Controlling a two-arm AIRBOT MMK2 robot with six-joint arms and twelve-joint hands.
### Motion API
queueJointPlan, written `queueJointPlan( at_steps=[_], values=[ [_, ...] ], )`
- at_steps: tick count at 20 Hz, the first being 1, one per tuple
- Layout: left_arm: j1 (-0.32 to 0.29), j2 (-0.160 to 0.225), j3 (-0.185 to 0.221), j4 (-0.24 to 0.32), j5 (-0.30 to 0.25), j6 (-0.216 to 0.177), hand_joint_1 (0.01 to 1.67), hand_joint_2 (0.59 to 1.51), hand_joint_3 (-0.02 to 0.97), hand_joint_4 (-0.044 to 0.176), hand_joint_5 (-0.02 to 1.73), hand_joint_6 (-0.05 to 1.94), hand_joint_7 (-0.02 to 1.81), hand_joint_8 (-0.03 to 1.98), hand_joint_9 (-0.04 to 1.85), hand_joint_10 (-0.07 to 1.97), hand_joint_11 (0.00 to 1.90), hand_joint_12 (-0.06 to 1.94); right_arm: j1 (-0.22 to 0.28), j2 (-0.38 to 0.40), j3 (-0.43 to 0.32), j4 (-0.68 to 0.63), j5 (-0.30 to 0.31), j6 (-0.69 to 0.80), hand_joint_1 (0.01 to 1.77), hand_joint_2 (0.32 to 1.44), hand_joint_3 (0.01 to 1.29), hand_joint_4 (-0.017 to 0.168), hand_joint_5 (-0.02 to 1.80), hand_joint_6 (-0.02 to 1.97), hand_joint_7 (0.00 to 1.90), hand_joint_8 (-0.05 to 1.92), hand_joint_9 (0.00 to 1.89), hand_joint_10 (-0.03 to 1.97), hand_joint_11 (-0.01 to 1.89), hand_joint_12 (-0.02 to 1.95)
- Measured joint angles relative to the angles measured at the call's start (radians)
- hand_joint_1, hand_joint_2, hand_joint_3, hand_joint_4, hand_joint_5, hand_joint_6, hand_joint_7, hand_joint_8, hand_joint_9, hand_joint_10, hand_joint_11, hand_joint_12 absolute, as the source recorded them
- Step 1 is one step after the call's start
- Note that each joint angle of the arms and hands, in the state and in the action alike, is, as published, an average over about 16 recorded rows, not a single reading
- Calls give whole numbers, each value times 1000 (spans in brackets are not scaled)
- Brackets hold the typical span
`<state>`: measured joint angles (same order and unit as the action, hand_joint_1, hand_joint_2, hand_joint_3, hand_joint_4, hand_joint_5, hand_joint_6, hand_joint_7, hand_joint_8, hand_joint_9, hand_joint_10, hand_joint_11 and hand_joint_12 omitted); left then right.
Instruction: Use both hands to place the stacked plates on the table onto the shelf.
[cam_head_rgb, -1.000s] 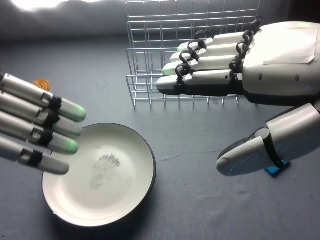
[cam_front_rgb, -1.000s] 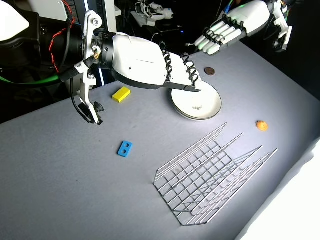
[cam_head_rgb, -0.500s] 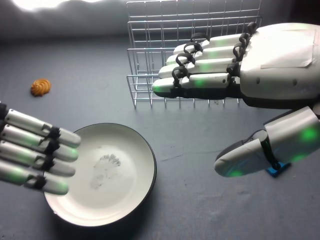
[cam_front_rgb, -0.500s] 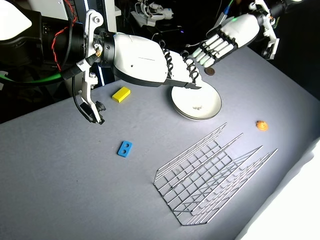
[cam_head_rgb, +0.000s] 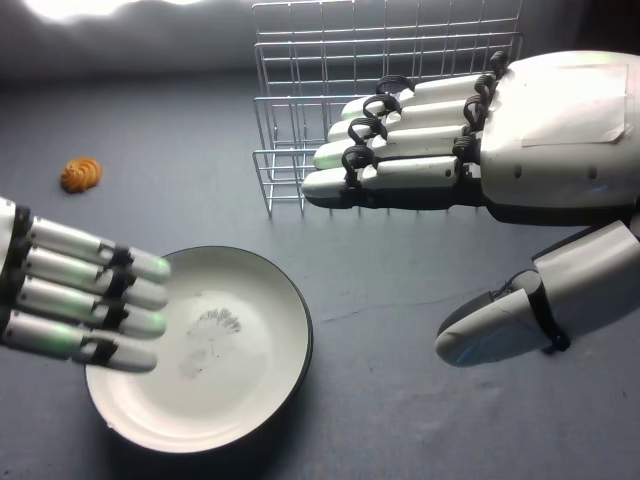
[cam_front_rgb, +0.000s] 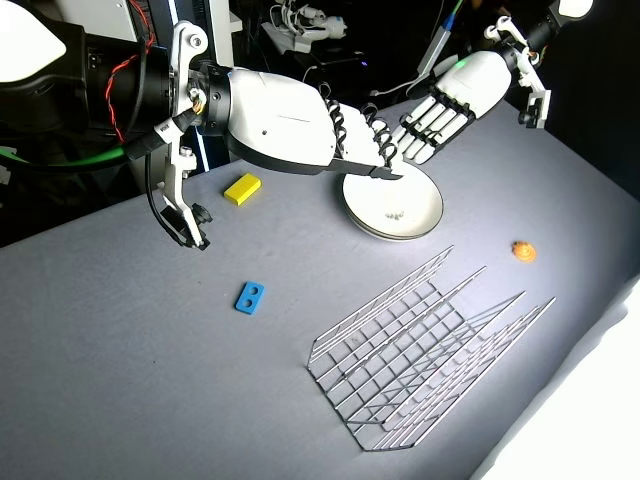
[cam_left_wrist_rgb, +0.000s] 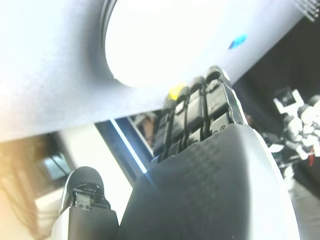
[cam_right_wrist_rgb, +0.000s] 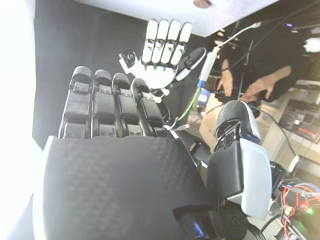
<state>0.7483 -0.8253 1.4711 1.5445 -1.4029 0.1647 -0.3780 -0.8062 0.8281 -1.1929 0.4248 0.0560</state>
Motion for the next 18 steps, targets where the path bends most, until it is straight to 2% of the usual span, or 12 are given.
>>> queueJointPlan(
  at_steps=[7,10,14,18],
  values=[
    [21,-42,57,-2,-113,33,16,1098,15,4,23,20,19,18,16,7,16,-11,-4,0,-2,7,11,-42,63,1076,14,-1,21,18,11,12,21,3,21,1],
    [32,-64,82,4,-143,52,16,1099,15,5,23,20,19,18,17,7,15,-11,-9,0,-4,17,21,-77,98,1063,14,1,21,18,12,12,21,3,21,0],
    [54,-89,104,9,-136,69,15,1100,14,6,23,19,19,18,19,7,15,-11,-15,0,-6,32,36,-127,142,1043,14,3,22,18,11,12,22,3,21,0],
    [86,-104,107,10,-83,78,15,1102,14,6,22,19,18,18,18,7,16,-11,-23,0,-9,50,50,-176,233,1021,14,5,22,18,11,12,22,2,21,0]
  ],
)
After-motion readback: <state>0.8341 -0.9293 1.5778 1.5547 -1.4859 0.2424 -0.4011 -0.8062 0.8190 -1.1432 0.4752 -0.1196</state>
